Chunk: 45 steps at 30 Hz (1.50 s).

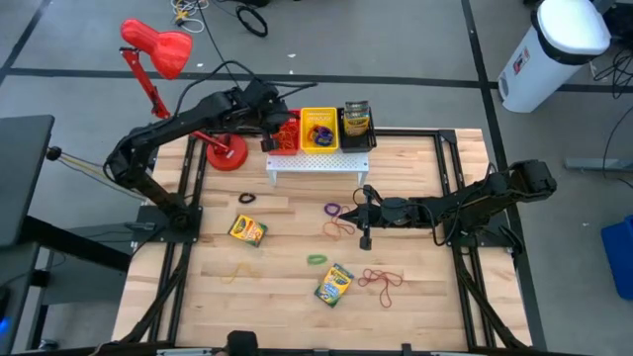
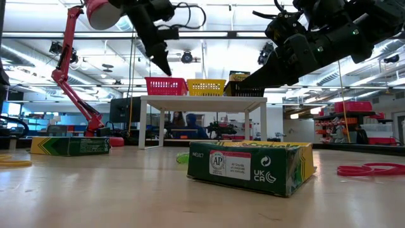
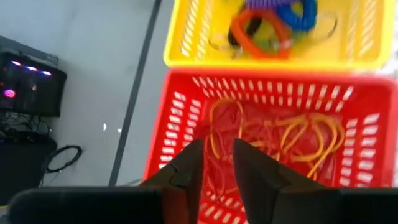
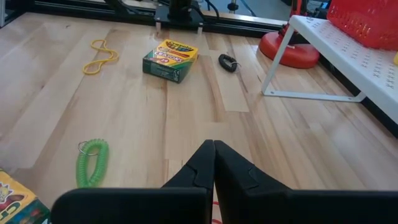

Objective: Pick & Place Office Desk Supplies
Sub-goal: Put the purple spring keychain into the yellow bin on the shelf

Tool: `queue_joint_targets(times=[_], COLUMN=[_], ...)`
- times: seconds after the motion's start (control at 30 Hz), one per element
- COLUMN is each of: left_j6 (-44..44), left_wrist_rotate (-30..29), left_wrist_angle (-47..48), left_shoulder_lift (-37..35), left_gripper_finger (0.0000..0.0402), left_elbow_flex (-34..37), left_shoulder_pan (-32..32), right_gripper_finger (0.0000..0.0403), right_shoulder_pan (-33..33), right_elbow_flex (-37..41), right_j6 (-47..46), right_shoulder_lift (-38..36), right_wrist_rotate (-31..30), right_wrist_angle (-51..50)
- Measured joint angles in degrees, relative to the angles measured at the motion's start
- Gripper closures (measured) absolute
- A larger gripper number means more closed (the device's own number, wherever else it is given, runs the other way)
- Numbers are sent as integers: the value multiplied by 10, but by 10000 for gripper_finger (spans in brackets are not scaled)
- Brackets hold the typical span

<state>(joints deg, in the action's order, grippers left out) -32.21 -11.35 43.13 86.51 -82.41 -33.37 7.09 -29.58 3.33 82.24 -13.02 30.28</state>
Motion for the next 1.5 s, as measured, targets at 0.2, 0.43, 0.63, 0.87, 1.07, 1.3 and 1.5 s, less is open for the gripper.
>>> queue_joint_targets(times=[0.2, 0.43, 0.63, 0.87, 1.07, 1.3, 1.5], left_j6=[21, 79, 154, 267, 327, 322, 304], left_wrist_rotate=[89, 254, 269, 249, 232, 104, -20], left_wrist_angle=[12, -68, -304, -695, -859, -1002, -1177], left_shoulder_lift=[-25, -97, -190, -237, -209, -145, -53], left_gripper_finger=[294, 369, 395, 381, 384, 385, 385], left_elbow_flex=[0, 76, 270, 505, 618, 674, 715], left_shoulder_pan=[0, 41, 117, 216, 281, 364, 410], right_gripper_finger=[393, 393, 393, 393, 393, 393, 353], right_shoulder_pan=[0, 0, 0, 0, -9, -40, -37], right_elbow_flex=[0, 2, 8, 8, 9, -2, -74], right_j6=[0, 2, 10, 11, -5, -99, -206], right_shoulder_lift=[0, 0, 0, 0, 0, 0, 21], right_wrist_rotate=[0, 0, -19, -28, -12, -3, -8], right_wrist_angle=[0, 2, 1, 0, -16, -73, -213])
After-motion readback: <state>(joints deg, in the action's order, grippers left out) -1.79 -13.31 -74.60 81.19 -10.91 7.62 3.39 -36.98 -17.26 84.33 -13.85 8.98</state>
